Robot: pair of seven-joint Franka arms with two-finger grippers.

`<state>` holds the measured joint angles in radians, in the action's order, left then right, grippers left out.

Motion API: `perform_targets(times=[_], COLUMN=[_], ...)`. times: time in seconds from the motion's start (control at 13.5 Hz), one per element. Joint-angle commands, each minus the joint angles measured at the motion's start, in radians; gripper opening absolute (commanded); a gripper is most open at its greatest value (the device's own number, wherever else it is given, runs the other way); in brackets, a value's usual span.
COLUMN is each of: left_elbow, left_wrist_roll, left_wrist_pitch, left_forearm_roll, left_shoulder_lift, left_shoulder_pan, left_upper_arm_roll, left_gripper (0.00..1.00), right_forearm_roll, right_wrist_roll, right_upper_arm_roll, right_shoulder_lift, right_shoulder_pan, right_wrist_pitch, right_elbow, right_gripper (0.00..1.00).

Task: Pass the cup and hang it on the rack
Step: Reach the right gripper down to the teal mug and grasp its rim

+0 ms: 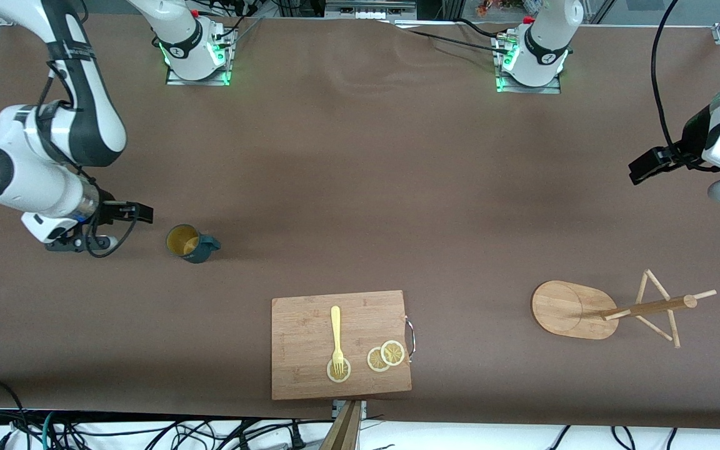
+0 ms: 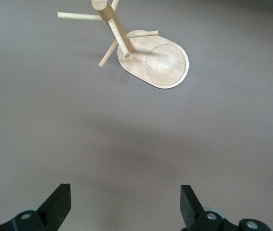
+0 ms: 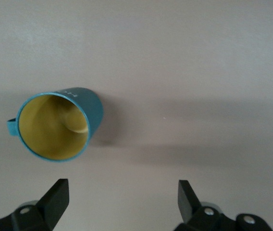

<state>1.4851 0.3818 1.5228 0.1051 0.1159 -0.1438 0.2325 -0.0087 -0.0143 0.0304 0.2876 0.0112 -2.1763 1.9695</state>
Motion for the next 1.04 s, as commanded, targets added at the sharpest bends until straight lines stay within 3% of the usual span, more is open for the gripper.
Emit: perform_targets(times=[0.0, 0.67, 0.89, 0.96], left_elbow=[-0.029, -0.002, 0.01, 0.021], left_wrist_roll=[0.005, -0.102, -0.133, -0.138], left_wrist_pitch=[-0.007, -0.067, -0.059, -0.053], left_forearm_roll=[0.022, -0.054, -0.091, -0.091], left_shoulder_lift=[0.039, -0.042, -0.042, -0.042], left_shoulder_pan=[0.006, -0.005, -0.01, -0.008], left_upper_arm_roll=[0.002, 0.011, 0.011, 0.011], left_gripper=[1.0, 1.0, 1.0, 1.0], right_forearm_roll=[0.01, 0.012, 0.01, 0.01], right_wrist_roll=[0.063, 0.069, 0.074, 0.085], right_upper_arm_roll=[0.017, 0.017, 0.019, 0.029], right_shoulder_lift=[0.027, 0.145, 0.143, 0.143], right_shoulder_pan=[-0.005, -0.022, -0.024, -0.024], right_wrist_pitch=[-0.115, -0.275, -0.26, -0.252], right_elbow=[0.052, 0.052, 0.049, 0.045], right_gripper=[1.0, 0.98, 0.2, 0.0])
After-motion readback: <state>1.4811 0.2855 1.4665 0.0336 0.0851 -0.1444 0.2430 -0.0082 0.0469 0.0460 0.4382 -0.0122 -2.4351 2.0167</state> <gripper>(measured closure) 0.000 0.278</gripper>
